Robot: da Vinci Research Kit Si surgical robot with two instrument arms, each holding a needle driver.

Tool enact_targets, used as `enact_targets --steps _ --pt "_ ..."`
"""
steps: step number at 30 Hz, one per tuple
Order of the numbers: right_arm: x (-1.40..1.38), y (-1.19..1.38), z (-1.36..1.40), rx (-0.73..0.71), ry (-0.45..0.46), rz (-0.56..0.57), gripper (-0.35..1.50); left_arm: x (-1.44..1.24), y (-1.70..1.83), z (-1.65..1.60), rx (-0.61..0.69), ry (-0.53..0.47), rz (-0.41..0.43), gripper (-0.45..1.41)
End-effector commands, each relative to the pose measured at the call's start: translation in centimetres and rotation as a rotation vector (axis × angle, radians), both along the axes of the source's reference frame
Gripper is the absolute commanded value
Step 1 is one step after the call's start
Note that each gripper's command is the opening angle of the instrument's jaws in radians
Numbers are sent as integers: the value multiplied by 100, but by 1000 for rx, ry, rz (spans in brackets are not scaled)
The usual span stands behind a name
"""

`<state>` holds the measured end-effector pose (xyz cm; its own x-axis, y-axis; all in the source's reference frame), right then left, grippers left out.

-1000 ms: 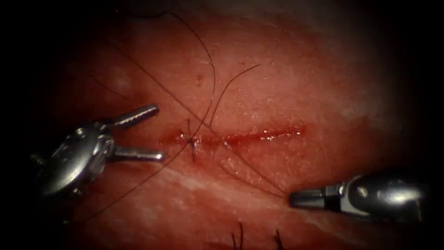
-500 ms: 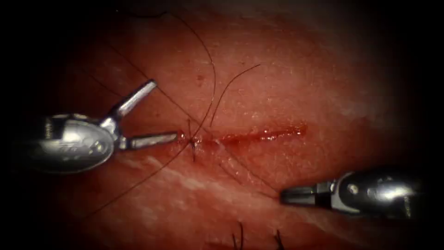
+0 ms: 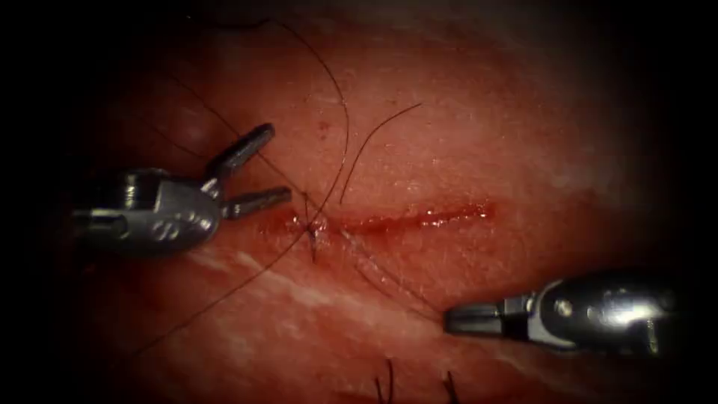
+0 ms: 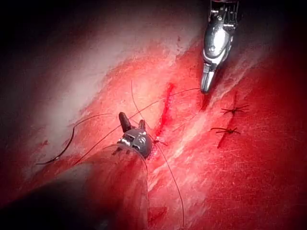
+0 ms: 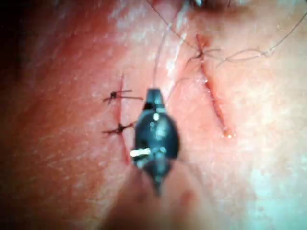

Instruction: Wound Closure

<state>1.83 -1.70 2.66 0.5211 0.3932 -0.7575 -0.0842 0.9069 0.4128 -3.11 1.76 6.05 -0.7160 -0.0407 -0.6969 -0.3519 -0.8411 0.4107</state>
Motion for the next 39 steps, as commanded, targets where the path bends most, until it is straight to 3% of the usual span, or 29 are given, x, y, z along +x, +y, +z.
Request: enact_targets --steps 1,2,5,6,16,17,19,21,24,28,29,30,31,32,33,37,39 --pt "1 -13 5 5 1 -2 -35 -6 -2 8 3 -1 -5 10" --pt "1 -13 4 5 1 -2 -35 -6 -2 8 4 1 -7 5" --pt "1 -14 4 4 1 -3 -35 -5 -1 6 6 11 -17 -38" --pt "1 -14 3 4 1 -3 -35 -5 -1 6 7 10 -17 -45" --pt "-3 -14 1 5 6 0 -35 7 -2 4 38 17 15 -45" --pt "-3 -11 0 3 26 17 34 6 -2 3 38 9 20 -45" --pt "-18 3 -9 5 80 73 114 1 -2 3 39 -1 40 -45" --pt "-28 8 -13 6 98 85 131 0 0 4 68 -11 31 -45" --pt "-59 22 -24 16 151 107 141 -3 0 5 101 -42 24 -45" --pt "-77 39 -18 -14 208 126 123 -17 1 5 135 -84 44 -45" --pt "-71 43 -7 -29 213 131 98 -25 1 5 140 -101 55 -45" --pt "-71 43 -7 -29 213 131 98 -25 1 5 140 -101 55 -45" --pt "-60 46 6 -25 238 121 88 -33 3 7 150 -108 75 -45" --pt "-54 46 11 -19 245 103 61 -37 3 8 153 -110 82 -45" --pt "-47 46 17 -25 240 96 47 -39 4 9 155 -112 88 -45" --pt "-13 43 36 -76 264 105 25 -45 7 13 166 -130 105 -45" --pt "5 36 43 -83 283 103 -6 -46 7 17 171 -131 116 -45"
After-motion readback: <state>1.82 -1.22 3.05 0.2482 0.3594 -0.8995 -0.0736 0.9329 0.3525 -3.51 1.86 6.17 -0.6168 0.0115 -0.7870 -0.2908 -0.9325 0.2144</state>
